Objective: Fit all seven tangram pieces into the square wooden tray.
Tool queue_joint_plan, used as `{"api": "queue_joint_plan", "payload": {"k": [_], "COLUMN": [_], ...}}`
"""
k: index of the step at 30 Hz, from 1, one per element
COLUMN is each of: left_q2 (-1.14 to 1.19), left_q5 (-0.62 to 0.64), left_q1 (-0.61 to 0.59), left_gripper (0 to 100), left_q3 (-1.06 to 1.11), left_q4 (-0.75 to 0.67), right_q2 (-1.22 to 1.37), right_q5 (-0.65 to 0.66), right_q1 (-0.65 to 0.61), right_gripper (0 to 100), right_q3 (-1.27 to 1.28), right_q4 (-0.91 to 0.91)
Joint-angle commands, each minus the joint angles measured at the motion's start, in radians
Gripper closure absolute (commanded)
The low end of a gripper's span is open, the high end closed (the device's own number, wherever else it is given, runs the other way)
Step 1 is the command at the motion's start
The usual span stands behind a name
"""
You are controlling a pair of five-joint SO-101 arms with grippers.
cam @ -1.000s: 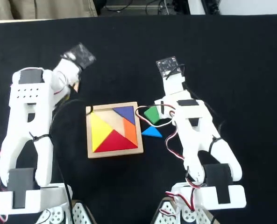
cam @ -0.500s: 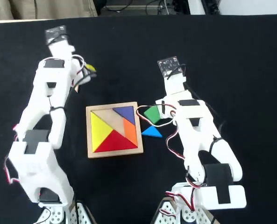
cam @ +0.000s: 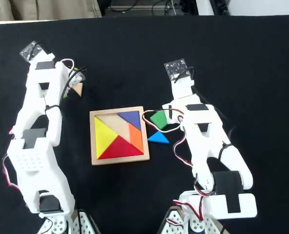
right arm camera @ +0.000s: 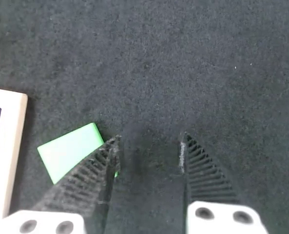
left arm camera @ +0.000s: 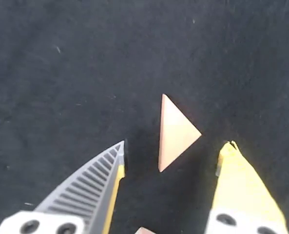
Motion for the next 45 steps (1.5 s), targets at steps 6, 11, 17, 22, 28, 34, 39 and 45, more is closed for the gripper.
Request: {"api": "queue_joint_plan", "payload": {"k": [6, 11, 17, 22, 28, 34, 39, 45], "left_q2": [0.149, 0.236, 0.341, 0.396, 0.442, 0.476, 0.466, 0.468], "left_q5": [0.014, 0.014, 0.015, 0.015, 0.015, 0.014, 0.011, 0.008], "left_q1": [0.038, 0.038, 0.036, 0.028, 0.016, 0.015, 0.013, 0.025], "left_gripper": [70, 70, 70, 71, 82, 82, 83, 83], "left_q3": [-0.203, -0.377, -0.522, -0.619, -0.702, -0.753, -0.754, -0.914], "left_q4": [-0.005, 0.118, 0.203, 0.311, 0.385, 0.394, 0.413, 0.589], "right_q2": [-0.004, -0.004, -0.004, -0.004, -0.004, -0.004, -0.004, -0.004], "right_q5": [0.011, 0.011, 0.011, 0.011, 0.011, 0.011, 0.011, 0.011], "right_q1": [0.006, 0.006, 0.006, 0.006, 0.006, 0.006, 0.006, 0.006], "right_gripper": [80.8, 80.8, 80.8, 80.8, 80.8, 80.8, 80.8, 80.8], "right_q3": [-0.005, -0.005, -0.005, -0.005, -0.005, -0.005, -0.005, -0.007], "right_q4": [-0.018, -0.018, -0.018, -0.018, -0.018, -0.018, -0.018, -0.020]}}
